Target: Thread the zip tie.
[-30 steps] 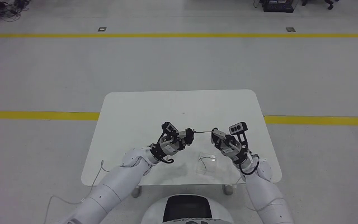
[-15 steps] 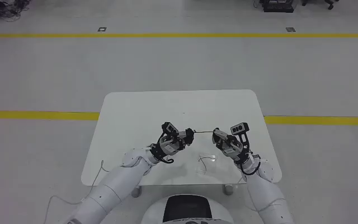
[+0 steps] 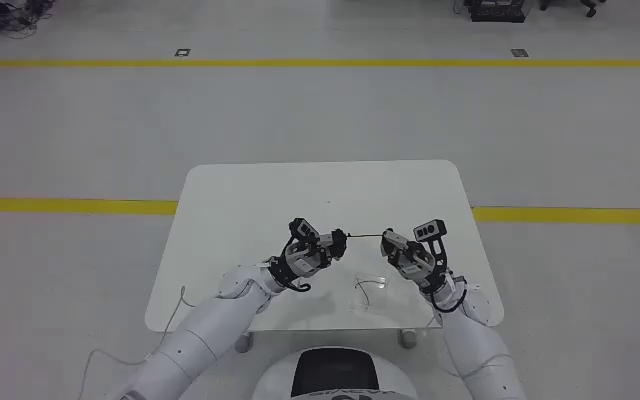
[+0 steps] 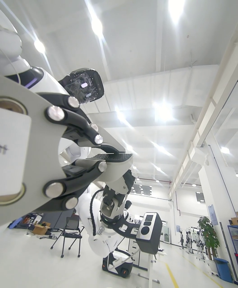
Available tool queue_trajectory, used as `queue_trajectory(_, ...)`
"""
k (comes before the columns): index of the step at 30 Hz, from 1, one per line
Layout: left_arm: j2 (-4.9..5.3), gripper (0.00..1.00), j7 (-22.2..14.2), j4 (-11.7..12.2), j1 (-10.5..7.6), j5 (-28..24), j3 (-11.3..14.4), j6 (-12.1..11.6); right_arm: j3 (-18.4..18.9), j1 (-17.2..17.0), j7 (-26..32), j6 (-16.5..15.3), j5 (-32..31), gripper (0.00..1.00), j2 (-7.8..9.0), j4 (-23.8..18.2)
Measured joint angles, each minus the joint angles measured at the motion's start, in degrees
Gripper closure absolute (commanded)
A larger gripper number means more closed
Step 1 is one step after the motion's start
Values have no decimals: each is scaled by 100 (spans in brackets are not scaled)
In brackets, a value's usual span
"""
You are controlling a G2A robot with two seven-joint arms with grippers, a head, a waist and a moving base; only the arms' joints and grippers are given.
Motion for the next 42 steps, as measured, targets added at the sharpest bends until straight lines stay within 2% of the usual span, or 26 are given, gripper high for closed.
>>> queue_trajectory(21, 0, 100, 0, 0, 0, 0, 0, 0, 94, -3, -31, 0, -24, 100, 20, 88)
queue_trajectory(35, 0, 100, 0, 0, 0, 0, 0, 0, 336, -128, -36, 0, -37, 100, 58, 75)
queue_trajectory(36, 0, 100, 0, 0, 0, 0, 0, 0, 375, -144, -37, 0, -70, 56, 68, 87)
queue_trajectory(37, 0, 100, 0, 0, 0, 0, 0, 0, 392, -152, -23, 1, -116, 0, 78, 101)
queue_trajectory(42, 0, 100, 0, 0, 0, 0, 0, 0, 414, -150, 25, 41, -325, 0, 118, 119)
